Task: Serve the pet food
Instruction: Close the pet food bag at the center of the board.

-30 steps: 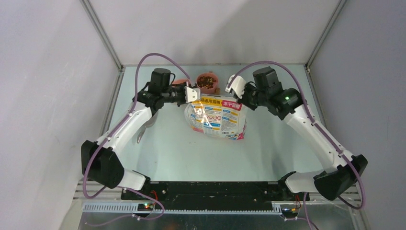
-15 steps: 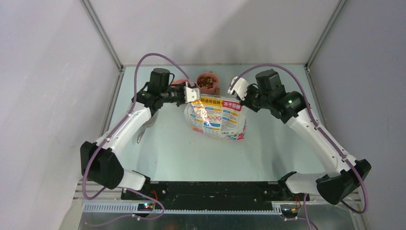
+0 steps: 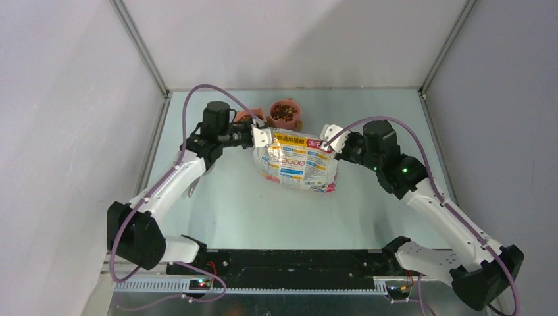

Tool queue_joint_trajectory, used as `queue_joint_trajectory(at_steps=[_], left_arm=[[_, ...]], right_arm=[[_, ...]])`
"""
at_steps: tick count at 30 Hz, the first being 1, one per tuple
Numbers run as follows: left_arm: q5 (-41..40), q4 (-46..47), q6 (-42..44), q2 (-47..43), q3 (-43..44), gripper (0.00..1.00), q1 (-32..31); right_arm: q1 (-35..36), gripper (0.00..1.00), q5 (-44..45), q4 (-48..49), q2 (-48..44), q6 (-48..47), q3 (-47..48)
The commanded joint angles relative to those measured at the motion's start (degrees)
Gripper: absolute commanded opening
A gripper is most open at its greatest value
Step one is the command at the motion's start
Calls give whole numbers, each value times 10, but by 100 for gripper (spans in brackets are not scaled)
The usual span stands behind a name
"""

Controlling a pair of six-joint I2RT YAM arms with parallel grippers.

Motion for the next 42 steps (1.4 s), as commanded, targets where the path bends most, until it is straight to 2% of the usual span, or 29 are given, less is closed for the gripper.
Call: queue_joint_trajectory(at_steps=[1,8,13,17,19,26,28,42], left_arm=[[-182,27,-1,-26,-31,0,76],[-224,105,1,-59,-85,0,76],[-228,51,-7,-58,-53,0,77],[-221,12,-20,-57,-24,7,77],[-212,-6,-25,-57,-10,11,77],[-200,-23,-44,-65,17,27,77],[-205,-24,-44,-68,20,31,77],[-193,-10,-65,-106,4,40,98]], right_arm=[[-29,0,205,-35,-41,-39,-25],[-24,0,207,-8,-51,-47,-48],[-24,0,178,-31,-49,-33,-36],[-25,0,128,-78,-36,-6,-5],[-24,3,105,-101,-28,13,17],[-18,27,51,-133,-8,44,67],[-16,30,34,-137,-2,49,75],[-21,41,3,-147,-12,65,116]])
